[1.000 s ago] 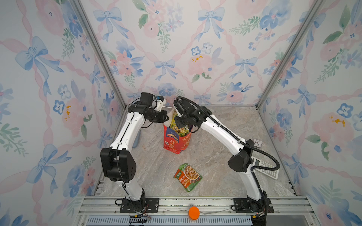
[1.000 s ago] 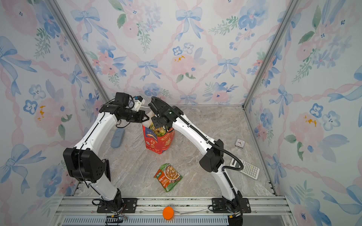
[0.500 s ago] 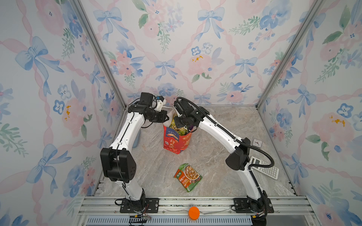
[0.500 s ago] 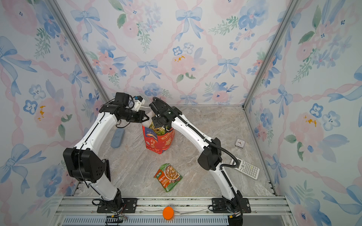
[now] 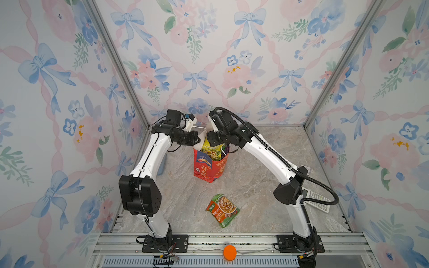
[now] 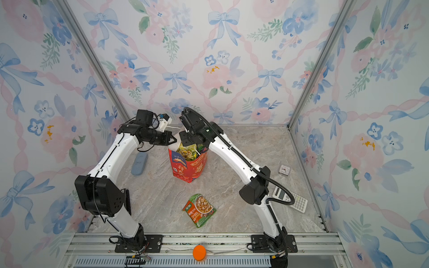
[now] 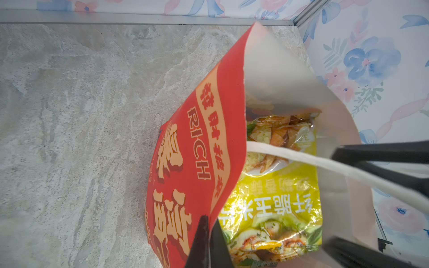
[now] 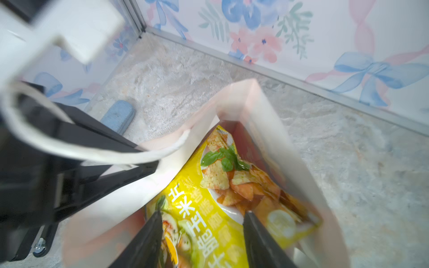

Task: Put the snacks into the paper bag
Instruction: 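Open the right gripper and withdraw it from the bag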

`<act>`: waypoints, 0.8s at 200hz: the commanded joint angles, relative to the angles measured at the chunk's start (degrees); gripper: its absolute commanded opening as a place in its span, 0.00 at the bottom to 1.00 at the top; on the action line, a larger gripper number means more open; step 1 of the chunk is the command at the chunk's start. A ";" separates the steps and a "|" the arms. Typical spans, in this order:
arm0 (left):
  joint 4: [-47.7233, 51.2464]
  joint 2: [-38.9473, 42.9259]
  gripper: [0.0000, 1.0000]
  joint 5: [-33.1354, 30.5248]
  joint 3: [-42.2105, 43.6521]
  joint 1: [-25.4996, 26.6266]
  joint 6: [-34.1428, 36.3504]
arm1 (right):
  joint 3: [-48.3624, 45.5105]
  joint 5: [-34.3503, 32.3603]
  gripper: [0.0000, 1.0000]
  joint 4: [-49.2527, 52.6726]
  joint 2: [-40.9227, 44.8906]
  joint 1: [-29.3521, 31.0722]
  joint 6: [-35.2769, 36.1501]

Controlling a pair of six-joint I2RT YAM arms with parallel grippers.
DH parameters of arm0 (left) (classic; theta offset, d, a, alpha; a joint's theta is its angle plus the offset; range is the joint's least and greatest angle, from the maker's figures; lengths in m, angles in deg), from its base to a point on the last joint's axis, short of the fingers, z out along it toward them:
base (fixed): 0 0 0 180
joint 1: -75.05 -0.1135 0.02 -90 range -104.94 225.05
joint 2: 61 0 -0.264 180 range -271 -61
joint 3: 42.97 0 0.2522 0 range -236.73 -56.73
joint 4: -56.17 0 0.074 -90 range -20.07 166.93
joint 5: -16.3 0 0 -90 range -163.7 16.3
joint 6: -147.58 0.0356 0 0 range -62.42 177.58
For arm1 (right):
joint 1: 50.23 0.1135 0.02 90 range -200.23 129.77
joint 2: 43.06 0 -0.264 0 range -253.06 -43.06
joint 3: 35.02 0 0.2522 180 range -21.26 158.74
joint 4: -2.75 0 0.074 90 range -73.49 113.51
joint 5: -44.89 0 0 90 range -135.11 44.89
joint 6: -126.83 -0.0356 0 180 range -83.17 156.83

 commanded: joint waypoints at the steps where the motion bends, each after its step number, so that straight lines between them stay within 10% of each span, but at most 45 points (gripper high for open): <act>1: 1.83 -0.70 0.00 0.37 1.15 0.20 0.28 | -3.32 -2.25 0.63 -2.78 7.55 1.41 1.14; 68: 1.84 -0.80 0.00 0.28 1.12 0.07 0.21 | -32.03 -6.91 0.87 -14.62 29.23 2.27 0.86; 160: 1.82 -0.83 0.00 -0.07 1.09 0.18 0.20 | -69.57 -5.64 0.86 -15.12 47.87 8.32 -16.64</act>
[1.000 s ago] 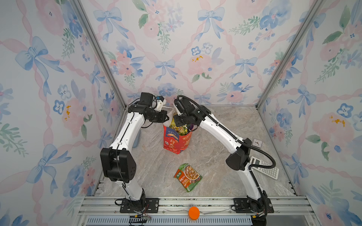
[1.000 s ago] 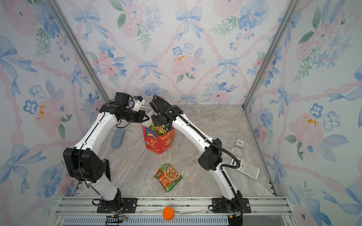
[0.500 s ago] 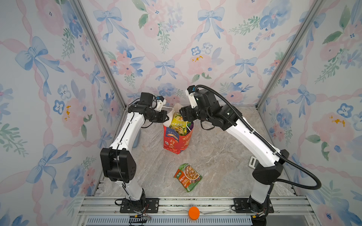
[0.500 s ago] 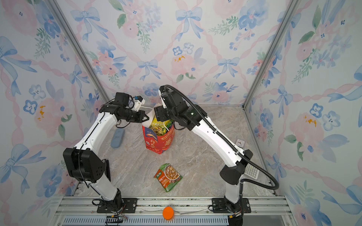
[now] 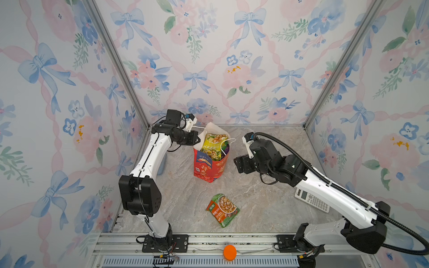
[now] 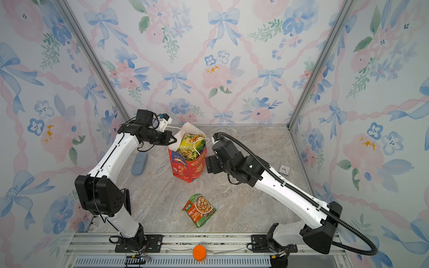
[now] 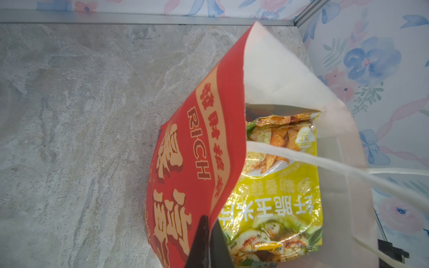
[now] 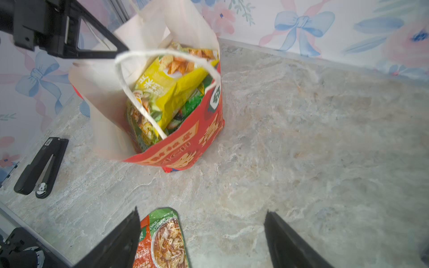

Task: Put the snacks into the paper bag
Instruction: 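Open the right gripper and withdraw it from the bag, then move the right gripper down over the green-and-orange soup packet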

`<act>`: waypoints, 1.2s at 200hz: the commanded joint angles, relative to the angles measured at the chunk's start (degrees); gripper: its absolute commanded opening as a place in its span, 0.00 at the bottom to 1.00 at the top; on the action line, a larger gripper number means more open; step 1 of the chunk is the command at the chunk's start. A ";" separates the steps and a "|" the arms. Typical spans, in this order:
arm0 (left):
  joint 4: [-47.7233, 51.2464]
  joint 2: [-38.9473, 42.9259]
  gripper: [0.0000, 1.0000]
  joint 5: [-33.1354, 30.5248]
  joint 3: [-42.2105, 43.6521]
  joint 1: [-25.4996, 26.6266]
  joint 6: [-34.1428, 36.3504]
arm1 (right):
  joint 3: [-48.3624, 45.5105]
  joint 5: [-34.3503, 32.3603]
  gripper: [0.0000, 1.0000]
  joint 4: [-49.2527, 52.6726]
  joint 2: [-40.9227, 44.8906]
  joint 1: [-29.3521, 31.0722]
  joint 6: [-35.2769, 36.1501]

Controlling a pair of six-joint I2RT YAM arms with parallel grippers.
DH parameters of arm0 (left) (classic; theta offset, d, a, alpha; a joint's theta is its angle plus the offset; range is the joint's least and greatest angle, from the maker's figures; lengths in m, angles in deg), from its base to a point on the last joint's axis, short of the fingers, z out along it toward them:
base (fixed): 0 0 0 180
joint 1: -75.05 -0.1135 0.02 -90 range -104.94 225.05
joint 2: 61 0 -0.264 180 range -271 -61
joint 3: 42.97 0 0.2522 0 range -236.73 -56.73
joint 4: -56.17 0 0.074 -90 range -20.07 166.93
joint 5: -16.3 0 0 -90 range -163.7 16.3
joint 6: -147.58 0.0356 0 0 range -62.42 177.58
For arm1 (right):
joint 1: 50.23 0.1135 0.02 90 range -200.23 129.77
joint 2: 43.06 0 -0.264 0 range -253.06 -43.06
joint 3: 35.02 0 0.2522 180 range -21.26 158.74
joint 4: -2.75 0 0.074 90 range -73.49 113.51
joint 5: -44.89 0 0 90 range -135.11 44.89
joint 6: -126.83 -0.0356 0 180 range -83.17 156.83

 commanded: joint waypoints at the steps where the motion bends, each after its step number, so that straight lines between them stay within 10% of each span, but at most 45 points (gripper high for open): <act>1: 1.82 -0.82 0.00 -0.05 1.09 0.15 0.18 | -6.96 1.18 0.86 -1.32 0.66 3.67 -8.79; 89: 1.82 -0.84 0.00 0.13 1.08 0.25 0.17 | -9.81 7.38 0.95 -7.56 -19.74 15.69 -17.78; 240: 1.83 -1.05 0.00 -0.14 1.08 0.13 0.27 | -5.93 9.58 0.97 -2.78 -33.95 17.11 -16.98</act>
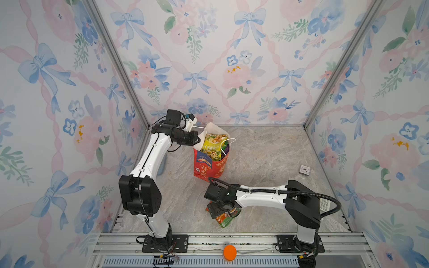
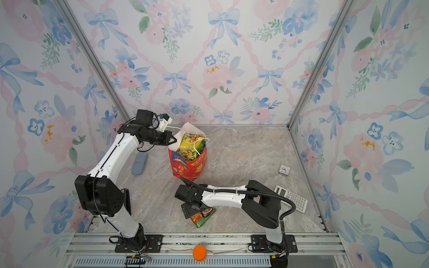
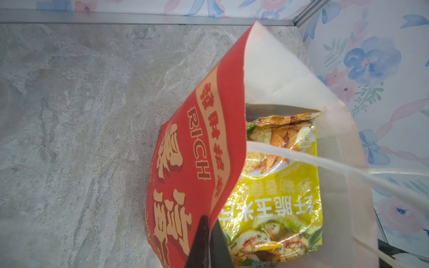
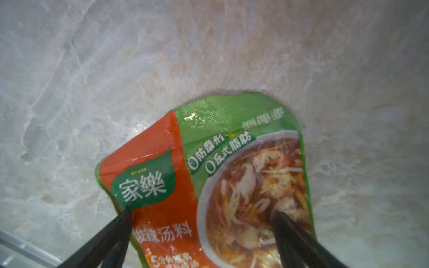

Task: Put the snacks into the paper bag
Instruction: 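Move the right gripper down over the green-and-orange soup packet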

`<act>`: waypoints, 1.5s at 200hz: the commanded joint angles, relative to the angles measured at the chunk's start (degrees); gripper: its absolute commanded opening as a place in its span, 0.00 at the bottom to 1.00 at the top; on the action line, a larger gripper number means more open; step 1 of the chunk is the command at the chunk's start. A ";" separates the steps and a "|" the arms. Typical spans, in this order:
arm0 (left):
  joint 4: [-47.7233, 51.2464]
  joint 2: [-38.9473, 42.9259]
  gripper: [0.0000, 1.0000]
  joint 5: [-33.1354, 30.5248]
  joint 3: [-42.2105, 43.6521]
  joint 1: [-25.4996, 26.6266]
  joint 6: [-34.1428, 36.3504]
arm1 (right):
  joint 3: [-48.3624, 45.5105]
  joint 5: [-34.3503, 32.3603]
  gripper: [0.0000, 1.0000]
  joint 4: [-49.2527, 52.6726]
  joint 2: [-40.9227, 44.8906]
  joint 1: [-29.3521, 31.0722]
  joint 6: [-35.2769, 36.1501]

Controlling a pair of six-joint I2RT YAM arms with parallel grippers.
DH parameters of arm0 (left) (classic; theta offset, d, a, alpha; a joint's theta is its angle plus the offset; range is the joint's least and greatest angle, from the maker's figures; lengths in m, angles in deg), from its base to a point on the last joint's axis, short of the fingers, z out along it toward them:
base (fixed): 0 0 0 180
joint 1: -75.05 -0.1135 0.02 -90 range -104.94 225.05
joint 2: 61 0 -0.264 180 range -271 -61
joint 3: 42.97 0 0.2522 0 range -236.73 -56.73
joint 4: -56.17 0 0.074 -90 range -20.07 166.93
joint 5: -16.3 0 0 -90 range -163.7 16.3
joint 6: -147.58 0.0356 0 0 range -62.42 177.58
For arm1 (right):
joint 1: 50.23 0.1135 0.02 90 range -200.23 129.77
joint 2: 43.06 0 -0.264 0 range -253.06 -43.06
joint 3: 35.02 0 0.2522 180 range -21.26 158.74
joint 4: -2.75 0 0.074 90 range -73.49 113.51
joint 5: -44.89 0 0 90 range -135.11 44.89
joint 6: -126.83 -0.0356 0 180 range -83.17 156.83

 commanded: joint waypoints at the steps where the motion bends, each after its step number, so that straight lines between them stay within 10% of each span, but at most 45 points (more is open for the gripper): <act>1: 1.83 -1.06 0.00 -0.14 1.04 0.17 0.29 | -0.26 -1.00 0.97 2.88 -0.94 -0.04 -0.83; 199: 1.83 -1.17 0.00 0.22 0.93 0.29 0.20 | -23.44 2.92 1.00 -8.89 25.51 -24.06 -3.83; 300: 1.83 -1.33 0.00 -0.05 0.90 0.64 0.15 | -30.86 12.33 0.61 -11.93 27.90 -32.47 1.21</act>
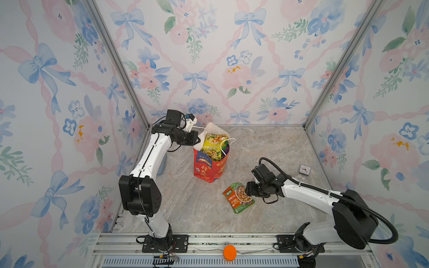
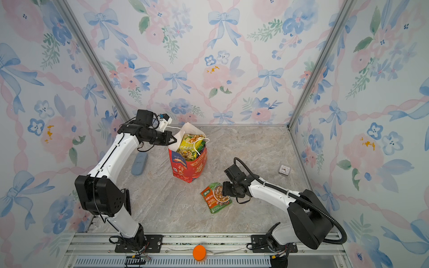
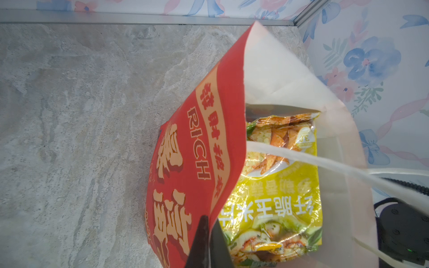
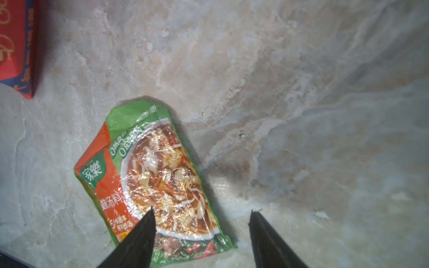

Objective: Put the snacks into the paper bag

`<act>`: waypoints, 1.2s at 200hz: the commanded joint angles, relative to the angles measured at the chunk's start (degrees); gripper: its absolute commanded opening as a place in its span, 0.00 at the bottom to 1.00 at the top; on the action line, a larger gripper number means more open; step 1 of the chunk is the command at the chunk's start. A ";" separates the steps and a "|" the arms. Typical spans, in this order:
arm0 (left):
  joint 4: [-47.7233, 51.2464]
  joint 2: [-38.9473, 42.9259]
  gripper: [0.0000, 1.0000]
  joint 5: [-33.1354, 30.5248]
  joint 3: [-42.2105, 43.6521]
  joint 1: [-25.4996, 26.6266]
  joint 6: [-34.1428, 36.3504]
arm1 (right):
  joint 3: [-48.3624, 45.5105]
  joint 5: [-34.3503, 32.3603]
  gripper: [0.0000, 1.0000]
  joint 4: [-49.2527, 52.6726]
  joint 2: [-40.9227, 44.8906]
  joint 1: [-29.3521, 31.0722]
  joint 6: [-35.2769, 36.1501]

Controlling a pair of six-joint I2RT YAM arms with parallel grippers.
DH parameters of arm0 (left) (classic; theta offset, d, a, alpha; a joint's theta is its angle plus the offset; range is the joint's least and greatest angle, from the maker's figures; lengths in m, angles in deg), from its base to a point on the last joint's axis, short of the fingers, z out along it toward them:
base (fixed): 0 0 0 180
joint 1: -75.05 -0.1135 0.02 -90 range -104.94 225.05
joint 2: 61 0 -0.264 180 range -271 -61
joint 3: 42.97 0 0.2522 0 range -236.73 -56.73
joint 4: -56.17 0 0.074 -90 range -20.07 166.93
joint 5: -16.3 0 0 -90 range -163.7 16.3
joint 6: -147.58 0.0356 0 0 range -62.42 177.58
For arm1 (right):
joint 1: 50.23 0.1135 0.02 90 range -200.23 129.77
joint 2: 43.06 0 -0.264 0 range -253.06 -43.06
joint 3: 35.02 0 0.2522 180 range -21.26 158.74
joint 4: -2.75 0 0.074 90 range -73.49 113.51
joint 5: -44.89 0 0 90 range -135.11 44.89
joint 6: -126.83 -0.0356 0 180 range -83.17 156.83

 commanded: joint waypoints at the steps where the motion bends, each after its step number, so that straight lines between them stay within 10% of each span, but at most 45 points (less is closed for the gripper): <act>1: 1.83 -1.38 0.00 -0.05 0.91 0.62 0.11 | -1.42 2.59 0.61 -1.44 -0.26 -0.70 0.68; 99: 1.82 -1.65 0.00 -0.14 0.90 0.64 0.17 | -4.70 5.53 0.36 -9.08 -5.81 1.03 -3.11; 143: 1.83 -1.75 0.00 -0.14 0.87 0.65 0.18 | -5.09 5.53 0.00 -11.84 -6.97 2.13 -5.62; 240: 1.82 -1.56 0.00 -0.05 0.96 0.69 0.18 | 2.41 2.30 0.00 -4.04 4.44 2.25 -6.15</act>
